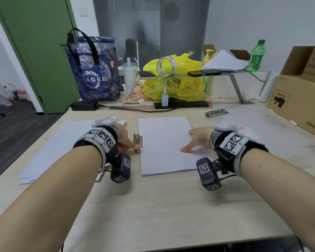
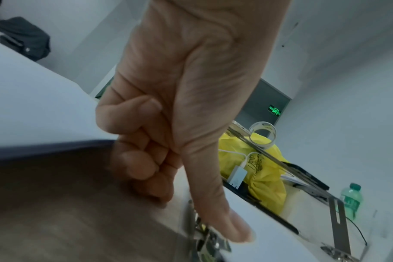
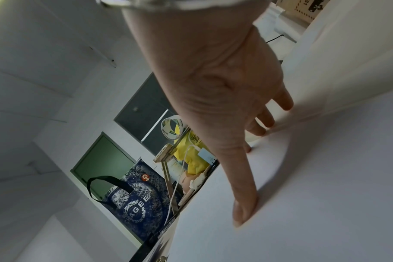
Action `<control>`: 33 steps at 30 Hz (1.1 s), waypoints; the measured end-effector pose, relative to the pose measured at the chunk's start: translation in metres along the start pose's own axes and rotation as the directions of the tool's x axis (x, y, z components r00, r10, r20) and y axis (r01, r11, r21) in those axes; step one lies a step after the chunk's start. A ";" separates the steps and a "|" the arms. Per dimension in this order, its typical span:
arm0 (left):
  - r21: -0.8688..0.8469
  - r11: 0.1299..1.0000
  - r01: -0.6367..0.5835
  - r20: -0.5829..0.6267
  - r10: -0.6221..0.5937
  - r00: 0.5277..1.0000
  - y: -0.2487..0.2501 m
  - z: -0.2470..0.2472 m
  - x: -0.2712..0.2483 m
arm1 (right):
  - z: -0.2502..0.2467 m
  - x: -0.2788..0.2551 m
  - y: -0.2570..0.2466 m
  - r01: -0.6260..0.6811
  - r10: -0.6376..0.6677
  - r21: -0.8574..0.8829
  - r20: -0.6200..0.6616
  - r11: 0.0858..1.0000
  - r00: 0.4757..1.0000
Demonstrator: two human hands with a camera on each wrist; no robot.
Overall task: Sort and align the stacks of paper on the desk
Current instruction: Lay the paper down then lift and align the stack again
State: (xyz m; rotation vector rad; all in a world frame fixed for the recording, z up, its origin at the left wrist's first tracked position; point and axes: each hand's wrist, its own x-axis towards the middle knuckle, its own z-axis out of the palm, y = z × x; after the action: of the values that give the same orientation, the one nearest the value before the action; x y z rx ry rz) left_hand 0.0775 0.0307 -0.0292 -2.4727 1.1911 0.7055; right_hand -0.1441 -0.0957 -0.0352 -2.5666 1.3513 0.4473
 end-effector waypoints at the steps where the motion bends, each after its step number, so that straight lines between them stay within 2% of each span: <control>1: 0.012 1.000 0.013 -0.001 -0.013 1.000 0.001 0.001 0.002 | -0.001 0.000 0.000 -0.004 0.004 -0.007 0.003 1.000 1.000; 5: 0.021 0.999 0.047 -0.067 -0.045 0.997 0.007 0.007 0.009 | -0.003 0.000 -0.001 -0.013 0.013 -0.025 -0.001 1.000 1.000; 8: 0.009 0.999 0.051 -0.069 -0.051 0.996 0.006 0.010 0.009 | -0.003 -0.003 -0.002 -0.018 0.018 -0.019 -0.005 1.000 1.000; 13: 0.053 0.998 -0.033 -0.114 0.039 0.993 0.001 0.004 -0.003 | -0.002 -0.006 -0.003 -0.019 0.019 0.009 0.010 1.000 1.000; 15: -0.009 0.996 -0.084 -0.100 0.083 0.992 -0.003 0.000 -0.006 | -0.006 -0.006 -0.004 -0.033 0.033 0.037 -0.001 0.999 0.999; 18: -0.133 0.984 -0.118 -0.204 0.090 0.975 -0.012 -0.003 -0.009 | -0.014 -0.007 -0.012 -0.045 0.060 0.163 -0.085 0.986 0.995; 22: -0.259 0.964 -0.067 -0.367 -0.034 0.930 -0.044 -0.004 -0.011 | -0.024 -0.011 -0.041 0.076 0.018 0.323 -0.278 0.943 0.960; 25: -0.337 0.941 0.005 -0.430 -0.158 0.889 -0.080 0.001 -0.007 | -0.027 -0.012 -0.072 0.160 -0.044 0.355 -0.312 0.921 0.949; 28: -0.334 0.927 0.171 -0.367 -0.295 0.882 -0.110 0.011 -0.012 | -0.026 -0.010 -0.106 0.225 -0.083 0.434 -0.322 0.872 0.943; 33: -0.293 0.910 0.292 -0.289 -0.375 0.881 -0.144 0.032 -0.013 | -0.014 -0.008 -0.150 0.270 -0.172 0.635 -0.213 0.724 0.962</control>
State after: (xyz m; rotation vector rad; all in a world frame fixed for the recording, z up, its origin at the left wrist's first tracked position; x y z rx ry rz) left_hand 0.1749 0.1415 -0.0400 -2.9970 0.7679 0.3492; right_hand -0.0220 -0.0106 -0.0130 -2.1229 0.9687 -0.2379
